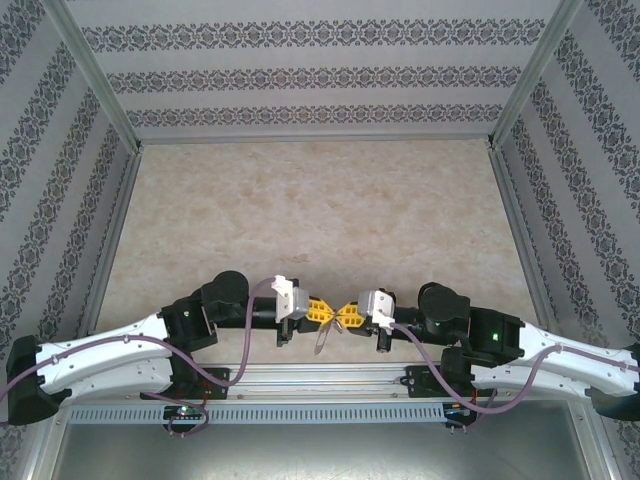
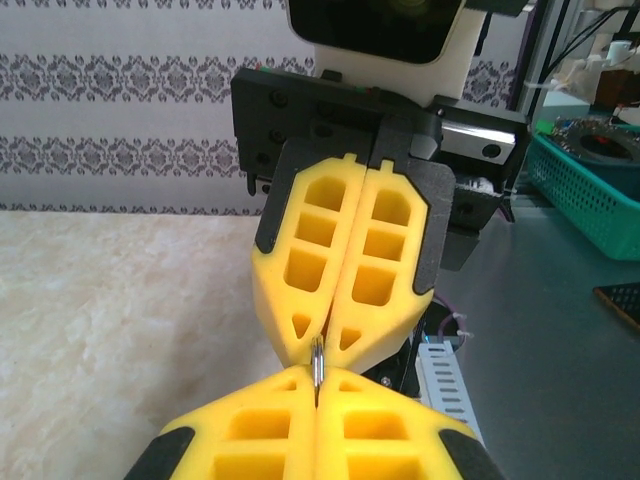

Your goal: Put the keys on the keyring

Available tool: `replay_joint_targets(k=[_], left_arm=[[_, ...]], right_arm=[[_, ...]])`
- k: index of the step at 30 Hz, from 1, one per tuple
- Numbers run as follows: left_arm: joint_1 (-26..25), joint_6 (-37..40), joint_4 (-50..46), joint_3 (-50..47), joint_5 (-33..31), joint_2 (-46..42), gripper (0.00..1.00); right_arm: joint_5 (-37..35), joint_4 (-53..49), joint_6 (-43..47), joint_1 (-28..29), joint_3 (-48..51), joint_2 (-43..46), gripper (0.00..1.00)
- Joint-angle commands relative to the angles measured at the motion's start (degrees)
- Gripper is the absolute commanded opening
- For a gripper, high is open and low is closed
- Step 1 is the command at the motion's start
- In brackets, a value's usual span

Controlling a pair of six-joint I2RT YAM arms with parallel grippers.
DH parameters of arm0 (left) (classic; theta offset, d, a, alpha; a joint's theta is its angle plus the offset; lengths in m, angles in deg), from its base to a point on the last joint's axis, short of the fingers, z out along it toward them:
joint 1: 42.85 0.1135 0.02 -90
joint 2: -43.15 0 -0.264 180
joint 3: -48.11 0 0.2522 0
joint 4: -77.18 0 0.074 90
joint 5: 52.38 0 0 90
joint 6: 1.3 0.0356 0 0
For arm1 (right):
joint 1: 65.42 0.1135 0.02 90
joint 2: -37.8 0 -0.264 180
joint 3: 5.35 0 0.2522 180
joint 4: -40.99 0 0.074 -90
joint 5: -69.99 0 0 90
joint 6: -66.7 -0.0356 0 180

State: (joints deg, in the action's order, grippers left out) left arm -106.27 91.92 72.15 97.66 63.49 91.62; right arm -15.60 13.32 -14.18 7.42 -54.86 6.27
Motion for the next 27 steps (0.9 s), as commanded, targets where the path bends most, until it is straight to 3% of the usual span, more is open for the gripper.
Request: replay_joint_targets(k=[1,5,7,11,20,27], left_arm=[[-0.72,2.17,-5.6,3.25,-2.16,0.95,0.0],[-0.74,3.36,-11.34,5.6,-6.64,0.85,0.18],[-0.74,4.0,-14.91,7.15,-8.67,1.15,0.23],[-0.74,4.79,-20.83,10.07,-11.16,2.26,0.26],[-0.74,6.33,-27.67,14.52,-10.48,6.76,0.3],[-0.82,6.51,-27.39,14.51,-10.91,8.13,0.32]], right_arm=[[-0.52,3.03,0.27,-0.34,0.5,0.47,0.0],[-4.74,1.19,0.33,-0.39,0.08,-0.12,0.0],[-7.19,-0.8,0.48,-0.33,-0.63,-1.17,0.0],[-9.42,-4.19,0.89,-0.35,-2.54,-3.79,0.0],[-10.03,-6.35,1.07,-0.41,-4.62,-7.07,0.0],[-8.84,-6.92,1.24,-0.41,-5.21,-7.77,0.0]])
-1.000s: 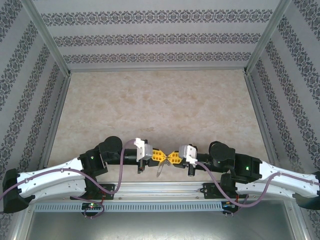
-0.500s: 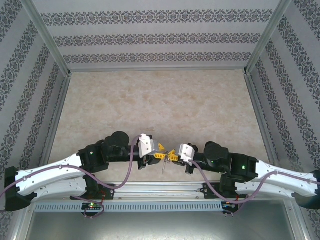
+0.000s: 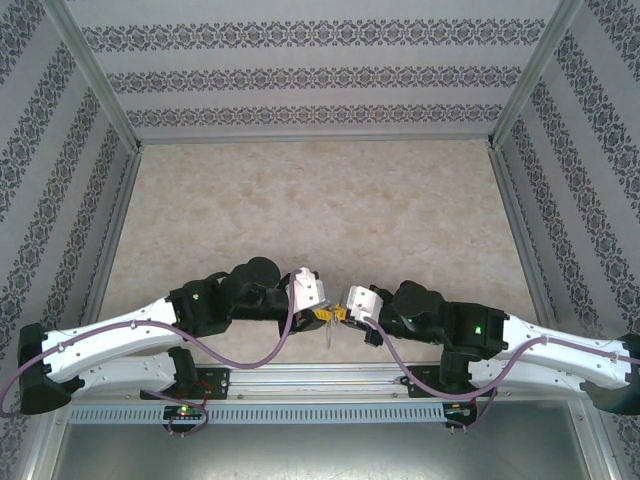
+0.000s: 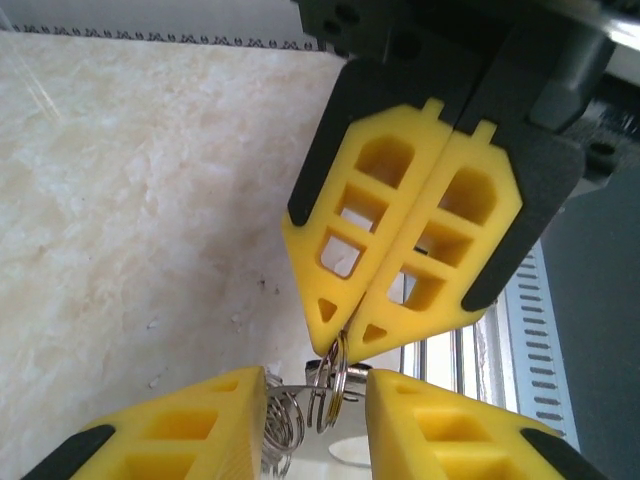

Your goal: Put the keys on the keyring

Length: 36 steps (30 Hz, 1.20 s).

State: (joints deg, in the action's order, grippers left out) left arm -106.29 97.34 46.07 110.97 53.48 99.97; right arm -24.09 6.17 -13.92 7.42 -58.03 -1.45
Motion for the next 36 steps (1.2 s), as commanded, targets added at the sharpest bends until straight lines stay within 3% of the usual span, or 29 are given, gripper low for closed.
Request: replay_joint_targets(k=[1,4,8,18,20,22,30,36], left_arm=[[-0.8,1.21,-1.22,1.22,-0.97,-0.2,0.32],[-0.8,1.29,-1.03,1.23,-1.06,-0.06,0.31],[-0.8,1.11,-0.76,1.12,-0.79,-0.08,0.22],[-0.8,0.41,0.28,0.5,-0.14,0.01,0.19],[-0.76,0.49,0.48,0.47,-0.19,-0.11,0.14],[-0.79,0.59,1.1,0.37,0.36,-0.31,0.0],[-0.72,-0.34,5.57,-1.66,2.15,-3.84,0.0],[-0.72,-0.96,9.75,-3.61,3.21,-6.32,0.0]], right_arm=[[-0.06,0.25,0.98,-0.34,-2.04,-0.14,0.0],[0.71,0.22,0.98,-0.35,-2.22,-0.49,0.0],[1.34,0.39,1.06,-0.4,-2.34,-0.88,0.0],[2.13,1.1,1.11,-0.38,-2.04,0.62,0.0],[2.16,1.44,1.15,-0.41,-1.88,1.01,0.0],[2.24,1.59,1.24,-0.42,-1.86,1.26,0.0],[1.86,2.4,1.07,-0.37,-1.09,2.41,0.05],[2.48,3.52,0.78,-0.38,-0.46,2.83,0.17]])
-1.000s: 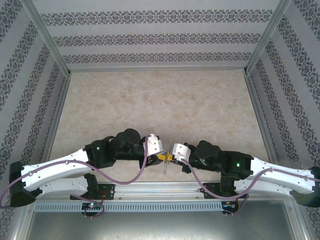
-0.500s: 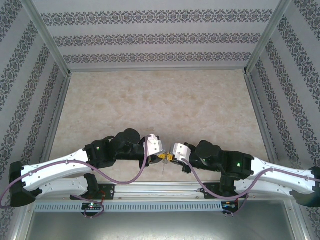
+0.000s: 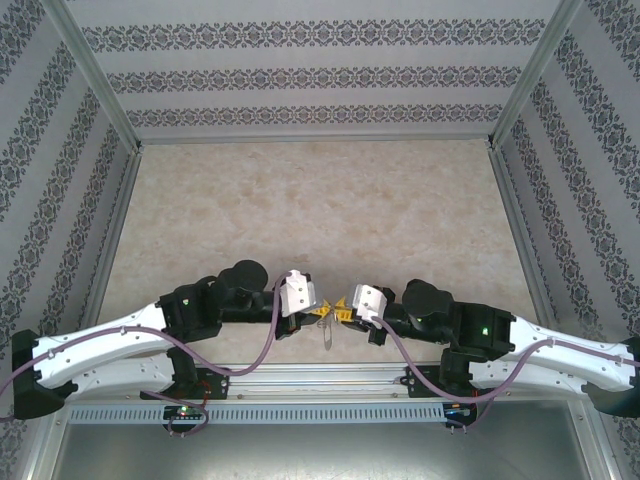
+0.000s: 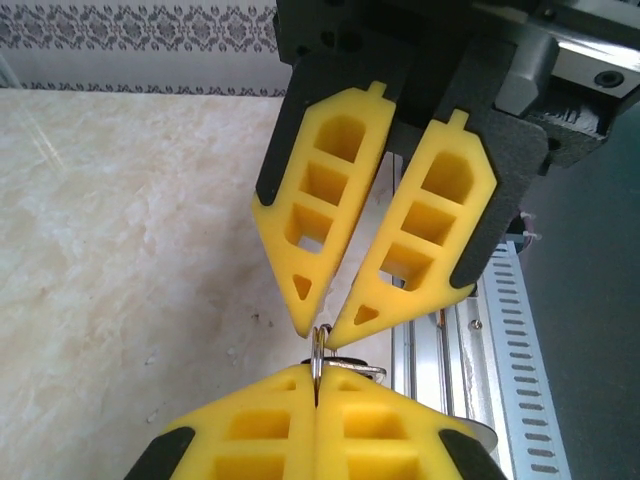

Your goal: Put the keys on the keyring

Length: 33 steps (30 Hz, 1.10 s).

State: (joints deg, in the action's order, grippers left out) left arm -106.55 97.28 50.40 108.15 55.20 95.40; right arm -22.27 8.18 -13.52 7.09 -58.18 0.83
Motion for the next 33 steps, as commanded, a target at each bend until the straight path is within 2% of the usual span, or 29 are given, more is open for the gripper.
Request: replay_joint_targets(k=[1,7,18,23,26,33], left_arm=[[-0.46,-0.84,6.12,-1.08,1.82,-2.11,0.0],[-0.5,-1.21,9.47,-2.51,2.65,-3.62,0.0],[-0.46,-2.75,13.96,-4.8,2.77,-4.25,0.0],[-0.41,-3.69,16.79,-5.98,3.82,-4.1,0.0],[-0.46,-4.18,17.97,-6.46,4.42,-4.26,0.0],[-0.45,-4.36,17.98,-7.08,3.81,-5.73,0.0]], right_arm=[[0.89,1.55,0.41,-0.07,-0.31,0.53,0.18],[1.47,1.84,0.3,-0.17,-0.22,0.34,0.19],[1.81,1.91,0.37,-0.18,-0.31,-0.75,0.03],[2.38,2.41,0.19,-0.09,-0.31,-1.61,0.01],[2.28,2.82,0.3,-0.1,-0.34,-1.79,0.04],[1.17,3.03,0.24,-0.12,0.36,0.82,0.19]])
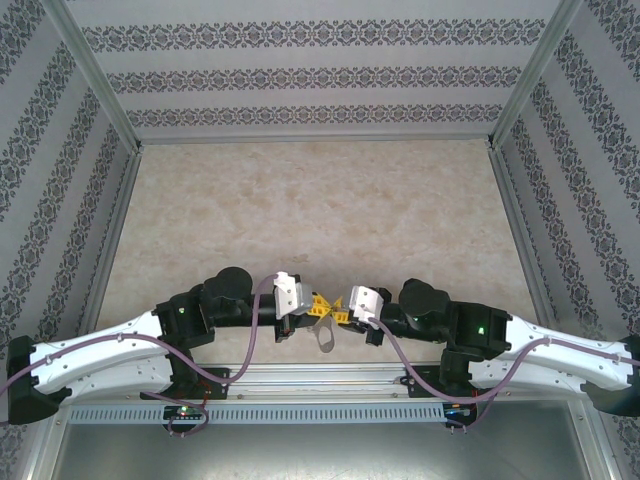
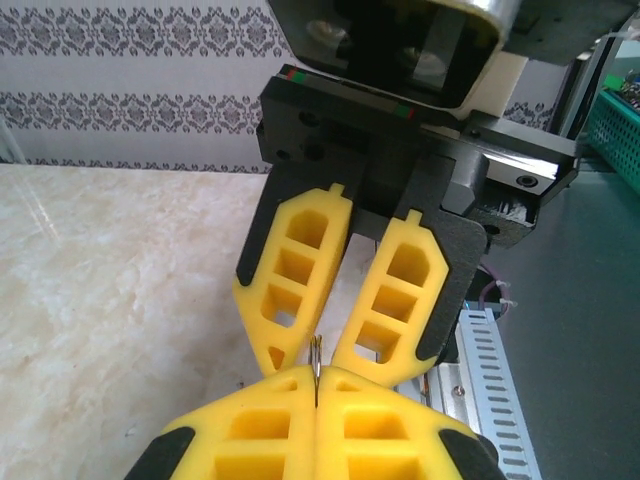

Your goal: Put the keys on the keyring

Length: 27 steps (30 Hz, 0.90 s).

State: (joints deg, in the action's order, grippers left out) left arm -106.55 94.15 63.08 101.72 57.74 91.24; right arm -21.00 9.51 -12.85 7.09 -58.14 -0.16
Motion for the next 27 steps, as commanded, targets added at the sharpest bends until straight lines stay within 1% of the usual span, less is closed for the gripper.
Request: replay_joint_targets(k=[1,8,23,27], left_arm=[[-0.46,-1.19,5.18,-0.74,1.13,-1.69,0.0],[-0.46,-0.97,5.05,-0.77,0.92,-1.54,0.0],[-0.44,-0.97,5.81,-0.83,3.35,-0.37,0.0],[-0.46,-1.1,6.1,-0.93,3.9,-0.11,0.0]], right_arm=[[-0.15,1.88,-0.52,-0.08,0.59,2.62,0.2],[-0.15,2.72,-0.58,0.48,2.35,6.98,0.25],[1.88,5.91,-0.52,0.98,2.73,4.51,0.29],[2.36,6.39,-0.44,1.0,2.81,4.2,0.27]])
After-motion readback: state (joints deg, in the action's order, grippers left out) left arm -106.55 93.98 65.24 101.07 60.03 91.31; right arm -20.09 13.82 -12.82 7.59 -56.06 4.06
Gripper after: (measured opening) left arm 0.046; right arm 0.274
